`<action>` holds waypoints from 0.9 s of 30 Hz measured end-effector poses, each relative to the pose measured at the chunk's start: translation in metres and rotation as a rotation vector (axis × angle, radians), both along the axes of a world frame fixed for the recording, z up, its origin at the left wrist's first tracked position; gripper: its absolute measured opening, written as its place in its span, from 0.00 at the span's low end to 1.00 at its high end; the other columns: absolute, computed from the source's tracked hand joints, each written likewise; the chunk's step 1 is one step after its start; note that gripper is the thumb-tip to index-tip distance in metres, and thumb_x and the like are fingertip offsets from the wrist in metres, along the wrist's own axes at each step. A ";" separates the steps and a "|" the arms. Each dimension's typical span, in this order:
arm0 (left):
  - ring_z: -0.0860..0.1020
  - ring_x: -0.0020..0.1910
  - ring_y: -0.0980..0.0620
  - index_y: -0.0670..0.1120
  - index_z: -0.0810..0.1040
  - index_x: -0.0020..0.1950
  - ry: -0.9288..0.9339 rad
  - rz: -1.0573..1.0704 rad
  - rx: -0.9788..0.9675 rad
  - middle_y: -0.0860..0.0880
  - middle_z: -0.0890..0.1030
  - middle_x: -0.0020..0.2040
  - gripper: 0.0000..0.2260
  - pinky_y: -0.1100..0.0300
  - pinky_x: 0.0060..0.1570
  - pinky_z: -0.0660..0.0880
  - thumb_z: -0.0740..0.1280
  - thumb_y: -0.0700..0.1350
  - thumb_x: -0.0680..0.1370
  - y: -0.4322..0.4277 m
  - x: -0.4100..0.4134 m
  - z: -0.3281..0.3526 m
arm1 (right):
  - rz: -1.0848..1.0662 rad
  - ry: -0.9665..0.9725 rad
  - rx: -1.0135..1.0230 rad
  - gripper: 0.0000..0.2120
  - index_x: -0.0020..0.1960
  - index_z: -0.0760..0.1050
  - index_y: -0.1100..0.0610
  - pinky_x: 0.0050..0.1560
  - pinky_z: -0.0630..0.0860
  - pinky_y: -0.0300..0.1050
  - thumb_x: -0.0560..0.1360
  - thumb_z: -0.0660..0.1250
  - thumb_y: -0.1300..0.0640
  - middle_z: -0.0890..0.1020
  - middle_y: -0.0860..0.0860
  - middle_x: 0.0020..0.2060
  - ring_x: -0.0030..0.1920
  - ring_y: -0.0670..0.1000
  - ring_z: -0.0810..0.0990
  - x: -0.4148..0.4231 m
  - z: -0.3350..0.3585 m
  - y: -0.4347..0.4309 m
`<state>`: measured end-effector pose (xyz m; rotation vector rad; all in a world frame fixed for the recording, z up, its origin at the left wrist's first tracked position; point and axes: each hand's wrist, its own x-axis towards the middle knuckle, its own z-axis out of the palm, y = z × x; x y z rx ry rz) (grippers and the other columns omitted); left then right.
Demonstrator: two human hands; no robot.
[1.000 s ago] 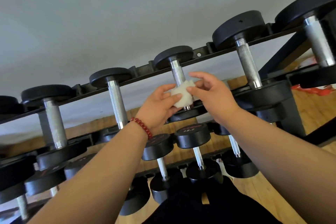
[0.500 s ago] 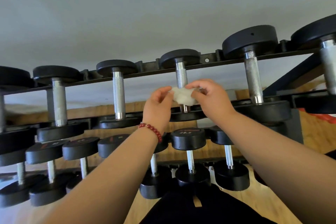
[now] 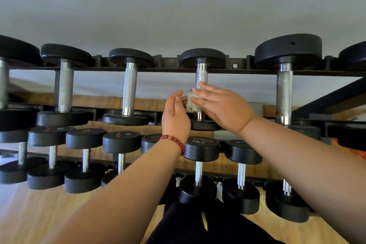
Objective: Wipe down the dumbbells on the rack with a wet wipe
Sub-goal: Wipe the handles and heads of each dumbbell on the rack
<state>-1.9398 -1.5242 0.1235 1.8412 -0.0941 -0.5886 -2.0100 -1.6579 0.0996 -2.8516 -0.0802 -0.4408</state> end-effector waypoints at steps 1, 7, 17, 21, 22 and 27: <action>0.77 0.49 0.64 0.58 0.74 0.58 0.001 0.007 0.001 0.59 0.79 0.52 0.12 0.68 0.47 0.72 0.52 0.47 0.85 0.000 0.001 -0.002 | 0.016 0.013 -0.032 0.20 0.62 0.79 0.61 0.56 0.77 0.62 0.71 0.75 0.64 0.79 0.58 0.63 0.65 0.63 0.76 0.001 0.001 -0.001; 0.77 0.54 0.60 0.57 0.73 0.58 -0.021 0.021 0.013 0.57 0.80 0.53 0.12 0.60 0.59 0.72 0.51 0.47 0.85 -0.001 0.000 -0.007 | 0.267 0.094 -0.155 0.24 0.65 0.76 0.60 0.61 0.75 0.60 0.70 0.75 0.65 0.77 0.58 0.65 0.66 0.60 0.75 0.012 0.007 -0.029; 0.78 0.54 0.59 0.53 0.74 0.59 -0.030 0.050 0.005 0.56 0.80 0.52 0.12 0.59 0.59 0.74 0.52 0.46 0.84 -0.003 0.001 -0.007 | 0.286 -0.006 -0.178 0.18 0.63 0.78 0.62 0.64 0.70 0.58 0.76 0.58 0.64 0.80 0.59 0.62 0.64 0.60 0.77 0.025 0.006 -0.038; 0.77 0.54 0.60 0.51 0.75 0.61 -0.043 0.045 0.011 0.57 0.80 0.51 0.13 0.63 0.55 0.73 0.52 0.46 0.84 -0.003 0.000 -0.006 | 0.241 -0.014 -0.137 0.18 0.63 0.78 0.63 0.65 0.66 0.60 0.75 0.59 0.65 0.79 0.60 0.62 0.64 0.62 0.77 0.022 0.001 -0.030; 0.77 0.53 0.62 0.51 0.75 0.61 -0.043 0.042 0.016 0.58 0.79 0.51 0.13 0.66 0.52 0.73 0.52 0.45 0.84 -0.002 0.000 -0.006 | 0.342 0.010 -0.151 0.18 0.62 0.78 0.62 0.65 0.66 0.58 0.74 0.61 0.65 0.80 0.59 0.62 0.64 0.60 0.77 0.016 0.002 -0.028; 0.79 0.53 0.59 0.52 0.76 0.58 -0.043 0.077 0.005 0.54 0.81 0.52 0.13 0.58 0.59 0.75 0.52 0.46 0.84 -0.003 0.000 -0.009 | 0.358 0.024 -0.201 0.20 0.62 0.78 0.63 0.65 0.67 0.58 0.76 0.54 0.63 0.80 0.59 0.60 0.62 0.60 0.79 0.032 0.015 -0.054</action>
